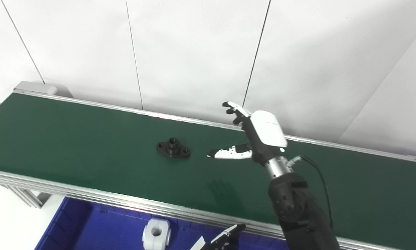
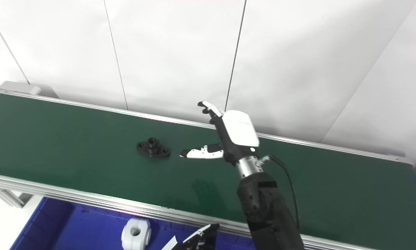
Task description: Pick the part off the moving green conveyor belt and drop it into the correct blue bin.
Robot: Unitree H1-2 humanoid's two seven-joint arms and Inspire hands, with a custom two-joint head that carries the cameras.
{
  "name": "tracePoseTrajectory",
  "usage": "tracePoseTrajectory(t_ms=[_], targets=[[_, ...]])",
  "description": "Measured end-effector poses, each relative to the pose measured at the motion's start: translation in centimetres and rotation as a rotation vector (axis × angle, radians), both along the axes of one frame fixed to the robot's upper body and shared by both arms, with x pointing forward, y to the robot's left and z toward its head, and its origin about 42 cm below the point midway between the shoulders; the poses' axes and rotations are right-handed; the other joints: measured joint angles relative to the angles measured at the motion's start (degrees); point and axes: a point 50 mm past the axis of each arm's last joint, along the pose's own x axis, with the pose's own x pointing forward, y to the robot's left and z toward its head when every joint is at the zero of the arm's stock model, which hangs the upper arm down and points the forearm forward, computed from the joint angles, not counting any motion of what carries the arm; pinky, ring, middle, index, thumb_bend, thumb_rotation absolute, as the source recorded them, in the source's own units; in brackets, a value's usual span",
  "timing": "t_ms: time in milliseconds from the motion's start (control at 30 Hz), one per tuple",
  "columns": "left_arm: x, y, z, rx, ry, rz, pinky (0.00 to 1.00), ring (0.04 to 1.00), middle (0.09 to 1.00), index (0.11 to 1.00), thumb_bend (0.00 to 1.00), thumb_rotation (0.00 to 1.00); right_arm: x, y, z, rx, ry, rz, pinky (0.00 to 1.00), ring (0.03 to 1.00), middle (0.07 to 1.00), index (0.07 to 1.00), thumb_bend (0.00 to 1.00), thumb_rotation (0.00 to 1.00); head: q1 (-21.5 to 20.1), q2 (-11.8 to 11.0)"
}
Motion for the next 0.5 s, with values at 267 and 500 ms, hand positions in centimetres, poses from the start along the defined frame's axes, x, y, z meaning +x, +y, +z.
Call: tracePoseTrajectory(t_ms=[267, 500], targets=[[0.0, -0.2, 0.2, 0.004, -0.013, -0.01, 0.78, 0.924, 0.957, 0.925, 0.91, 0.85, 1.3, 1.7, -0.9, -0.067, 0.004, -0.001, 0.51, 0.668, 0.779, 0.852, 0.97, 0.6, -0.1, 0.7], [0.0, -0.3, 0.3, 0.015, -0.03, -0.018, 0.79, 0.918, 0.947, 0.919, 0.89, 0.84, 2.6, 3.1, -1.7, -0.148, 0.011, 0.008, 0.52, 0.664, 0.781, 0.844, 0.98, 0.57, 0.3, 1.1]])
